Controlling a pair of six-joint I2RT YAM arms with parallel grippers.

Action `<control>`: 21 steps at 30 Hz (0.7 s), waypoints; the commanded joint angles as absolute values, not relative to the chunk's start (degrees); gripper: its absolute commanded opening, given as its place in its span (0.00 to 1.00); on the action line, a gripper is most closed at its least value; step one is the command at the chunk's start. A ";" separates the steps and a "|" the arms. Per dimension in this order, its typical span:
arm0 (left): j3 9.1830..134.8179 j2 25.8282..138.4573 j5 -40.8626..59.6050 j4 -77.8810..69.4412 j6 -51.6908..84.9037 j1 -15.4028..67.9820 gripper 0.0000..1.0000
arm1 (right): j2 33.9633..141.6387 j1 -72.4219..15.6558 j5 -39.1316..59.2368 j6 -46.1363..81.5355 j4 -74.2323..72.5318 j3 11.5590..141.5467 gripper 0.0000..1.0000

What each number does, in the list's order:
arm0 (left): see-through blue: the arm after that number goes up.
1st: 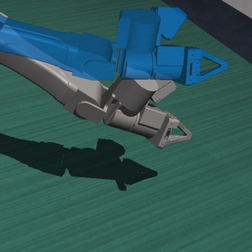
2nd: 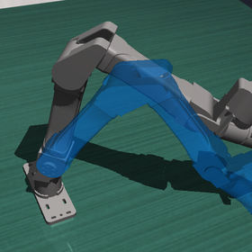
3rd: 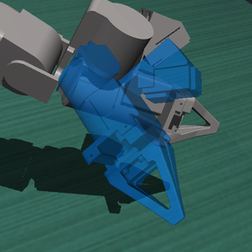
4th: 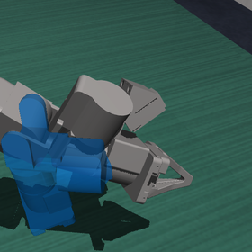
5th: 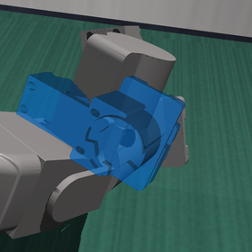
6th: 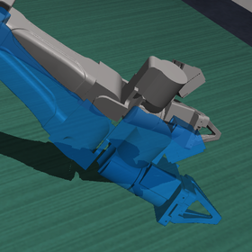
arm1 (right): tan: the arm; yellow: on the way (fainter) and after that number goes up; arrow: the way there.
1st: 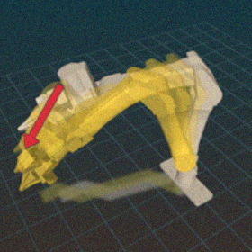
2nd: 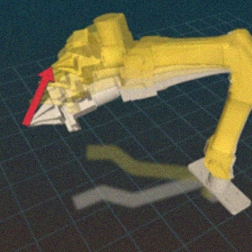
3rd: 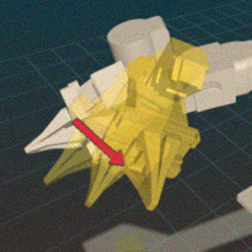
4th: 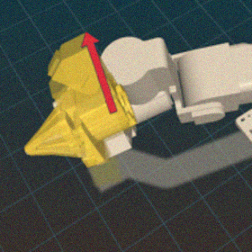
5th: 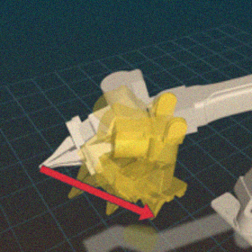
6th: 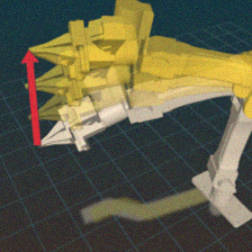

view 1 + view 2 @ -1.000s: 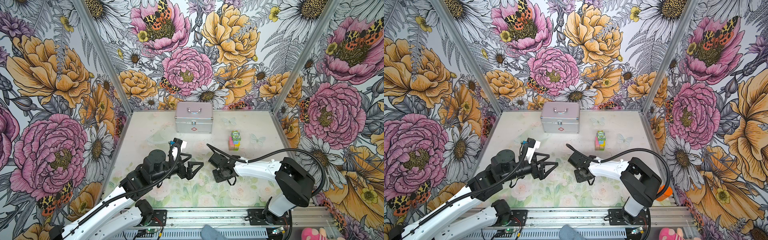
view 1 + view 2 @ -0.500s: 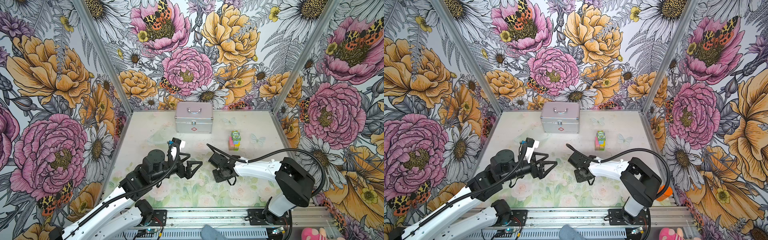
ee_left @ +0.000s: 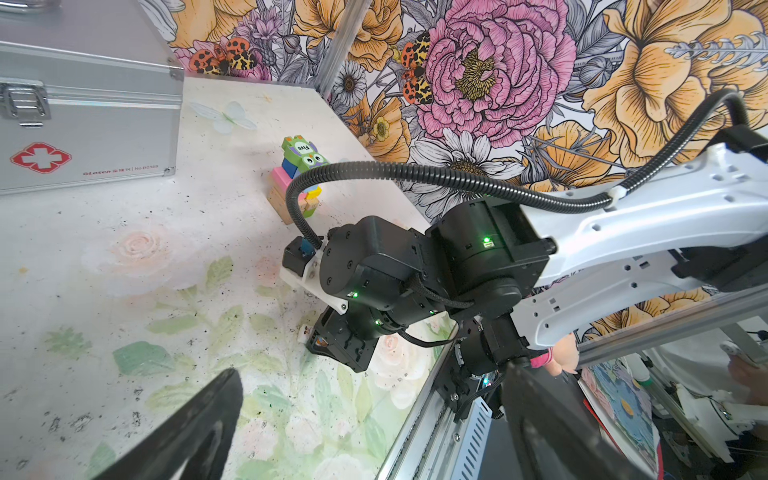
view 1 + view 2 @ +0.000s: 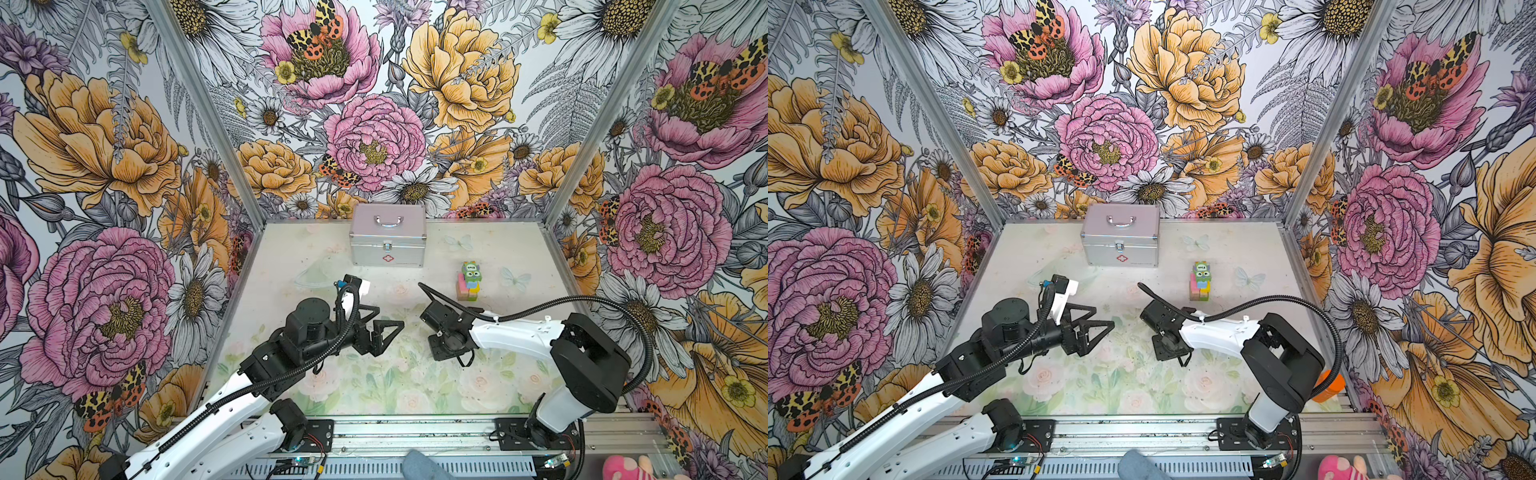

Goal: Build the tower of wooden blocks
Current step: 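Lift the cartoon tile with the right gripper off the table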

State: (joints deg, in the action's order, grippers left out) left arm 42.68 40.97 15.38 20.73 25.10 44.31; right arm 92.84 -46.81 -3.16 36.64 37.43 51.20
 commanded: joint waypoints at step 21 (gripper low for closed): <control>42.47 41.22 17.20 19.86 24.62 42.71 0.99 | 89.17 -41.44 -1.38 35.82 39.23 51.75 0.32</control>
